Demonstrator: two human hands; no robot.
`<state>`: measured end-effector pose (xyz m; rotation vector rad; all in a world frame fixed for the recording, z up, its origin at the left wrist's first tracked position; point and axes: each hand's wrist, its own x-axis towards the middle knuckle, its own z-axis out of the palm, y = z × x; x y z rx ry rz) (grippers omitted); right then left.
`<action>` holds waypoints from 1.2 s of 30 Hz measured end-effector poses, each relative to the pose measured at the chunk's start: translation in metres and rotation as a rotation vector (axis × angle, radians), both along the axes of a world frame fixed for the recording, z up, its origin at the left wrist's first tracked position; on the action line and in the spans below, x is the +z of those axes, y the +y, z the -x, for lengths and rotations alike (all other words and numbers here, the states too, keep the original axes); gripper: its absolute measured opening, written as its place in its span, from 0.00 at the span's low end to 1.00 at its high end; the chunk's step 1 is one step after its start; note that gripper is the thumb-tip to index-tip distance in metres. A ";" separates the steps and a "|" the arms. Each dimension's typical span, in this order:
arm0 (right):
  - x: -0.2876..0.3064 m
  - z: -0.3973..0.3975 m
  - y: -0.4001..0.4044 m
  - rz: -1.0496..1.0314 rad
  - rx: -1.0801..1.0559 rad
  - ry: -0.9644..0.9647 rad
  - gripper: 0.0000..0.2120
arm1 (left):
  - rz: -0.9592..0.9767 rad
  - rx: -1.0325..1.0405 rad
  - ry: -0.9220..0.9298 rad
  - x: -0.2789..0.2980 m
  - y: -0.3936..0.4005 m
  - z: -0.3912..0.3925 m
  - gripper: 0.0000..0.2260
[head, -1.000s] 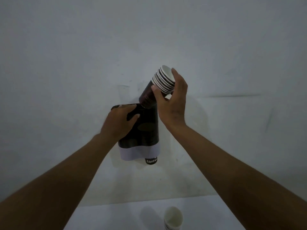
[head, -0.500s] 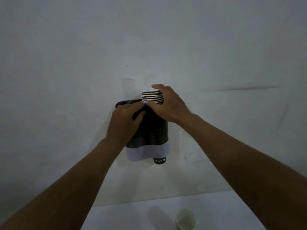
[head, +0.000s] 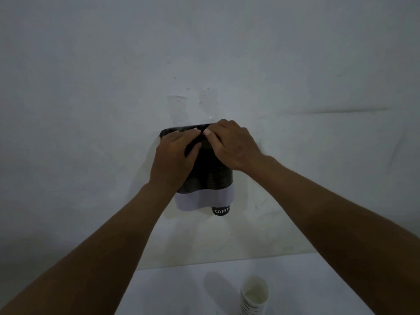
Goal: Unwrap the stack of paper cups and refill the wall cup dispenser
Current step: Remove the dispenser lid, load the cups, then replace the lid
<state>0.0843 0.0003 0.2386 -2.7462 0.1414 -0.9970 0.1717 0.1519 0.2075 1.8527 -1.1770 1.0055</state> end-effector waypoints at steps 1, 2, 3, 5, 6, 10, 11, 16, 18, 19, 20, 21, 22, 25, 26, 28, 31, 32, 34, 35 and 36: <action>-0.005 0.000 0.000 -0.018 0.033 -0.031 0.17 | 0.000 0.000 -0.009 -0.001 -0.001 0.001 0.13; -0.008 -0.001 -0.001 -0.040 0.067 -0.064 0.17 | -0.002 0.001 -0.021 -0.001 -0.002 0.002 0.14; -0.012 0.000 -0.002 -0.056 0.098 -0.096 0.17 | -0.005 0.005 -0.033 -0.003 -0.002 0.004 0.15; -0.023 0.005 -0.003 -0.087 0.130 -0.156 0.19 | -0.008 0.019 -0.054 -0.009 -0.004 0.010 0.17; -0.030 0.012 -0.003 -0.115 0.142 -0.189 0.19 | -0.012 0.027 -0.060 -0.015 -0.004 0.016 0.18; -0.073 0.059 -0.003 -0.248 0.173 -0.249 0.20 | -0.057 0.002 -0.038 -0.059 -0.005 0.050 0.19; -0.087 0.072 -0.004 -0.267 0.166 -0.239 0.20 | -0.080 -0.021 -0.010 -0.074 -0.005 0.061 0.19; -0.178 0.129 -0.010 -0.383 0.126 -0.100 0.19 | -0.209 -0.068 0.179 -0.166 -0.012 0.118 0.19; -0.210 0.150 -0.011 -0.431 0.120 -0.011 0.19 | -0.285 -0.063 0.280 -0.199 -0.016 0.138 0.20; -0.224 0.160 -0.011 -0.459 0.117 0.021 0.19 | -0.317 -0.068 0.336 -0.213 -0.016 0.147 0.21; -0.237 0.169 -0.012 -0.489 0.111 0.050 0.18 | -0.346 -0.077 0.384 -0.226 -0.017 0.155 0.21; -0.252 0.179 -0.015 -0.523 0.102 0.081 0.18 | -0.378 -0.083 0.431 -0.239 -0.018 0.163 0.22; -0.266 0.186 -0.016 -0.558 0.092 0.112 0.18 | -0.411 -0.087 0.475 -0.250 -0.018 0.169 0.24; -0.309 0.203 -0.021 -0.659 0.053 0.205 0.19 | -0.499 -0.068 0.625 -0.282 -0.018 0.184 0.29; -0.324 0.207 -0.022 -0.700 0.041 0.250 0.21 | -0.512 -0.048 0.685 -0.291 -0.020 0.188 0.30; -0.347 0.210 -0.023 -0.782 0.044 0.363 0.27 | -0.512 -0.020 0.823 -0.304 -0.025 0.192 0.32; -0.370 0.206 -0.023 -0.895 0.043 0.491 0.36 | -0.446 -0.093 0.989 -0.320 -0.033 0.194 0.29; -0.375 0.203 -0.024 -0.928 0.045 0.515 0.38 | -0.399 -0.107 1.033 -0.323 -0.035 0.194 0.27; -0.386 0.196 -0.024 -0.977 0.063 0.539 0.40 | -0.336 -0.060 1.074 -0.328 -0.038 0.193 0.24; -0.388 0.193 -0.024 -0.991 0.082 0.541 0.39 | -0.324 -0.022 1.075 -0.328 -0.040 0.192 0.24; -0.392 0.188 -0.023 -0.999 0.113 0.543 0.39 | -0.318 0.015 1.074 -0.328 -0.040 0.188 0.23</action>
